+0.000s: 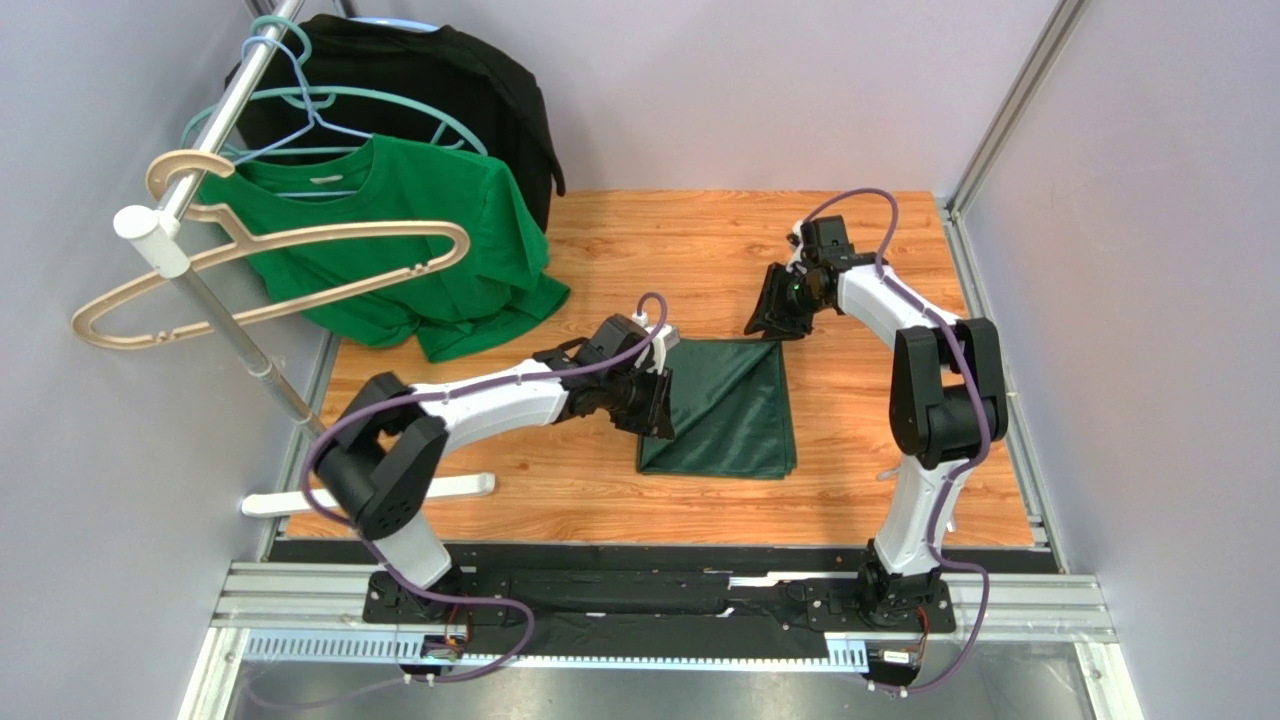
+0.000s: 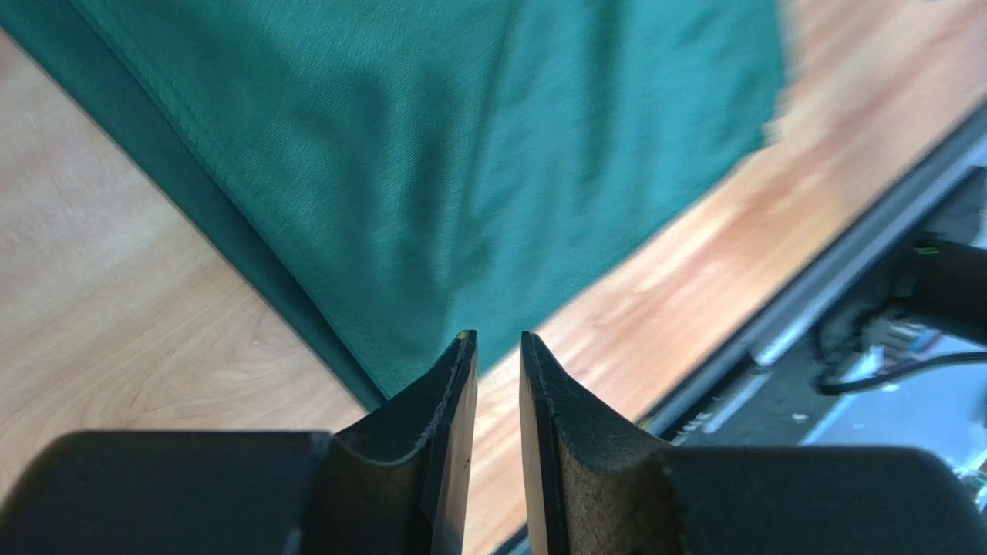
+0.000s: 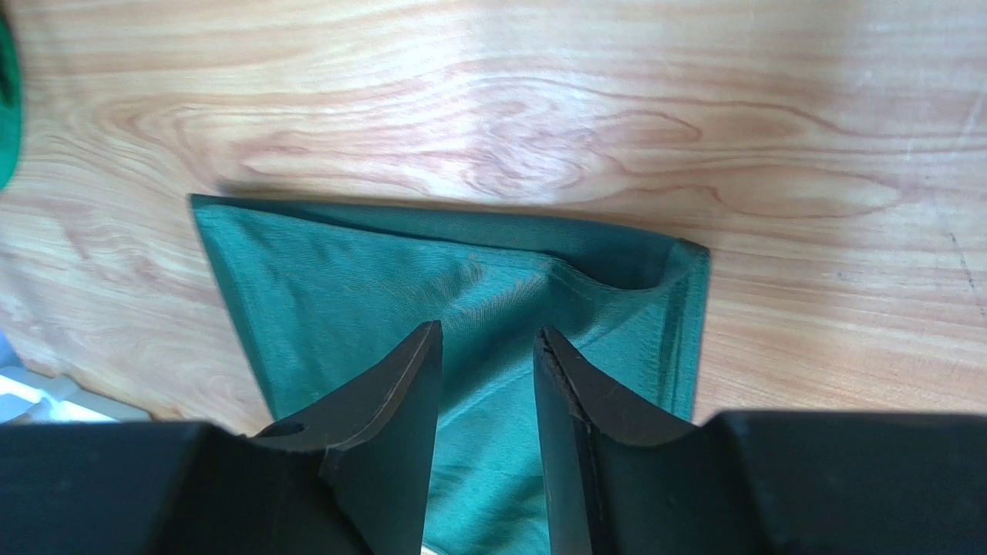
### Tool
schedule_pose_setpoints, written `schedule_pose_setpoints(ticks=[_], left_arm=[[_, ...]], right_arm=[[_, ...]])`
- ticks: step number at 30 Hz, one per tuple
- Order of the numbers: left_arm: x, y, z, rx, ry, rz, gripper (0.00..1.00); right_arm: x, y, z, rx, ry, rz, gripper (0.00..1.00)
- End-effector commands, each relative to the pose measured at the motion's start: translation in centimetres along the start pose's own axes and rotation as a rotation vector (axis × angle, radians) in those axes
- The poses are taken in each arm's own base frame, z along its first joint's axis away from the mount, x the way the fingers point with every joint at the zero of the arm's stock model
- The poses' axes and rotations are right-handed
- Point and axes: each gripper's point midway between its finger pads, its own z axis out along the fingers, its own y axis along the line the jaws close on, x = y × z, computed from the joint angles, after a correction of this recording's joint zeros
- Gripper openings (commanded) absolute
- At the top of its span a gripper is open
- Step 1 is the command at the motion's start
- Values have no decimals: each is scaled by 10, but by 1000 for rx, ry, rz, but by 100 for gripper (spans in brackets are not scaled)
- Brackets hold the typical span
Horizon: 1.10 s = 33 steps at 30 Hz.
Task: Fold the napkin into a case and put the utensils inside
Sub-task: Smooth out the upper triangle-folded napkin at the center of the board.
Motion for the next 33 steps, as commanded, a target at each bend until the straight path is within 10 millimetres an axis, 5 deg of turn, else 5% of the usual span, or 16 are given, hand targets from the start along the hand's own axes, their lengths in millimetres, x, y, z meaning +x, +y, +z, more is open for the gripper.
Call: schedule_pose_setpoints(ticks=[1,5,9,12,15,17,19,21,26,29,33], left_arm=[[36,29,22,-48,86,-37,28],[64,41,21,-81,101,-54,27],[67,26,14,-55,89,-22,28],[45,9,-8,-20,17,-23,38],[9,-5,-38,12,-84,-27,58],[-21,-6,-56,2,-162,-43,70],[-44,19,-67,-70,-201,-105,77],[-67,33,-69,-100,-215,-146,77],[-121,63,-58,-212,-265,-124,73],[-140,70,-37,-223,-273,-107,72],[-151,84,-10,-252,-265,-107,69]], right_arm=[[-1,-20,16,57,-6,-22,38],[-5,-28,32,67,-9,-58,37],[-9,-30,40,66,5,-92,37],[-7,-21,27,46,-7,-95,39],[-12,-7,-2,53,-68,-129,51],[-13,4,-20,57,-92,-143,57],[-9,16,-29,58,-96,-151,63],[0,24,-39,75,-91,-154,77],[52,44,-38,55,-41,-130,77],[85,54,-39,15,-17,-167,68],[125,64,-39,-78,36,-164,42]])
